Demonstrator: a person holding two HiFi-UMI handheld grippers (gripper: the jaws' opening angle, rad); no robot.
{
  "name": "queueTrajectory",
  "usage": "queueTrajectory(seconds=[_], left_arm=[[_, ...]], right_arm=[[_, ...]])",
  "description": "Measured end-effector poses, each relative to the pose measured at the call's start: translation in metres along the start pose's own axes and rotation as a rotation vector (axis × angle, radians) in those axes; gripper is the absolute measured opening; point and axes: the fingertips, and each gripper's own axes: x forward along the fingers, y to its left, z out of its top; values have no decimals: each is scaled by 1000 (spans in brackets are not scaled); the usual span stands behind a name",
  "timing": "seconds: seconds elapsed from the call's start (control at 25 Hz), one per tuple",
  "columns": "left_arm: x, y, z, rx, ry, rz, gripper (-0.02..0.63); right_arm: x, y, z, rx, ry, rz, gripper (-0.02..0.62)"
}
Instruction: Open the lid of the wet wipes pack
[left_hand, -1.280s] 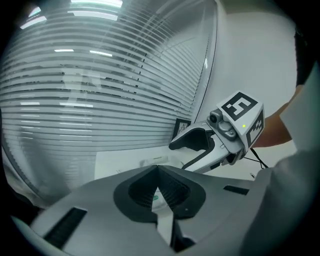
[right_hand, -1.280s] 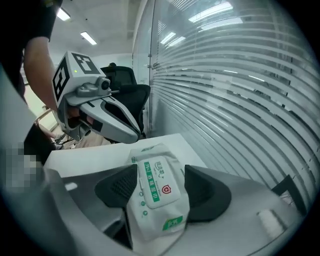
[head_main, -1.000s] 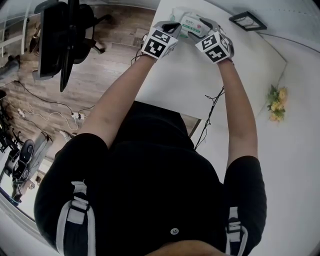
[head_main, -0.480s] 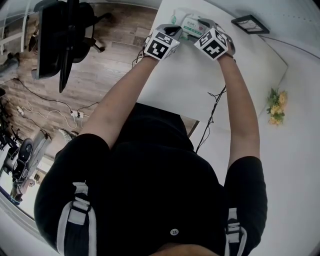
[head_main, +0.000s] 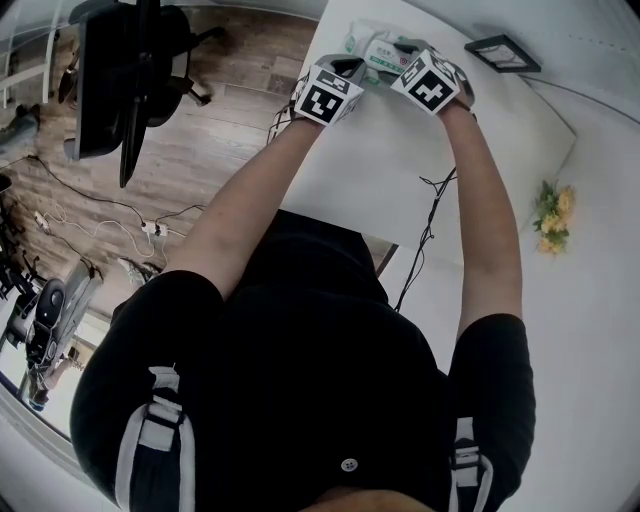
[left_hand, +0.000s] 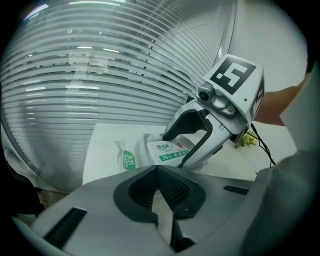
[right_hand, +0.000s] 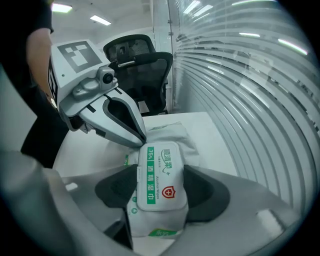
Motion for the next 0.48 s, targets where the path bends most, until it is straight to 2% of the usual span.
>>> queueTrajectory(seconds=[0.16, 0.48], left_arm=[[1, -3, 6, 16, -6, -4, 8], [1, -4, 0, -9, 29, 1, 8]], right_arm=[[-3, 0, 0, -5, 19, 10, 295], [-8, 0, 4, -33, 30, 21, 293]])
